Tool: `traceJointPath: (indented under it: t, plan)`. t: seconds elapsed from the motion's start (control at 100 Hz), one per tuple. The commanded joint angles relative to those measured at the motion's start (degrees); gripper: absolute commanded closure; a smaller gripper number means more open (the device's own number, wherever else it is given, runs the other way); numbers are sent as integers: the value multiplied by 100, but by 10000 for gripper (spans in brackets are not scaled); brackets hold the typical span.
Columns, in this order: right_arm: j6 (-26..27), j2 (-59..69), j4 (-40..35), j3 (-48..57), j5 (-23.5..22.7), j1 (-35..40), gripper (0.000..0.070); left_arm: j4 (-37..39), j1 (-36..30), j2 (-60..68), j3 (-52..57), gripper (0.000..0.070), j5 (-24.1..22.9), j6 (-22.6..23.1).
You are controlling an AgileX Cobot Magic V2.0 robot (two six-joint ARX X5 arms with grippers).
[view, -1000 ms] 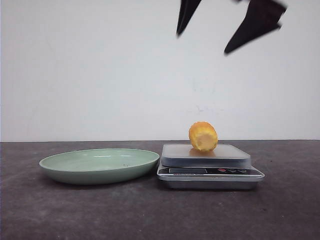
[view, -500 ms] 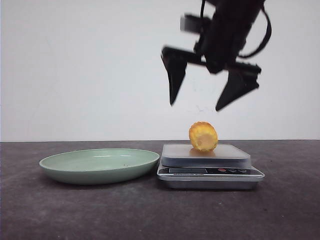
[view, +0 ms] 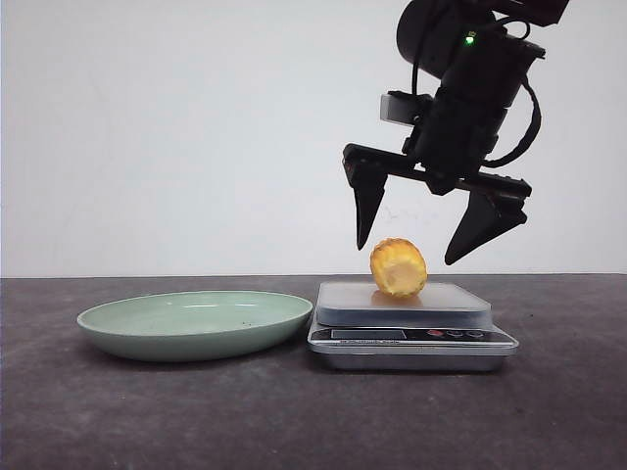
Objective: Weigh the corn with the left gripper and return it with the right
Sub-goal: 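Lower the open right gripper onto the corn cob on the scale, then close the right gripper on the corn and lift it off the scale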
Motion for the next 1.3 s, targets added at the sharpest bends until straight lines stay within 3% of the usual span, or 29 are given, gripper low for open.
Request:
traceJointPath:
  t: [0.0, 0.11, 0.36, 0.59, 0.65, 0.78, 1.1, 1.29]
  plan:
    - [94, 92, 35, 125, 33, 103, 61, 44, -59, 26, 74, 150, -96, -20]
    - [144, 92, 37, 125, 50, 146, 156, 35, -59, 26, 74, 150, -175, -17]
    - [269, 181, -74, 125, 50, 157, 159, -63, -59, 24, 74, 150, -393, -22]
    - [321, 291, -168, 125, 44, 170, 322, -83, -59, 22, 74, 150, -393, -26]
    - [330, 302, -157, 125, 61, 201, 405, -85, -59, 22, 74, 150, -393, -24]
    - [330, 302, -85, 125, 55, 258, 700, -76, -59, 22, 74, 150, -398, -20]
    - [341, 114, 39, 166, 229, 463, 700, -101, -59, 20, 74, 150, -417, -20]
    - [-63, -575, 17, 177, 225, 706, 700, -109, -59, 22, 74, 150, -417, -17]
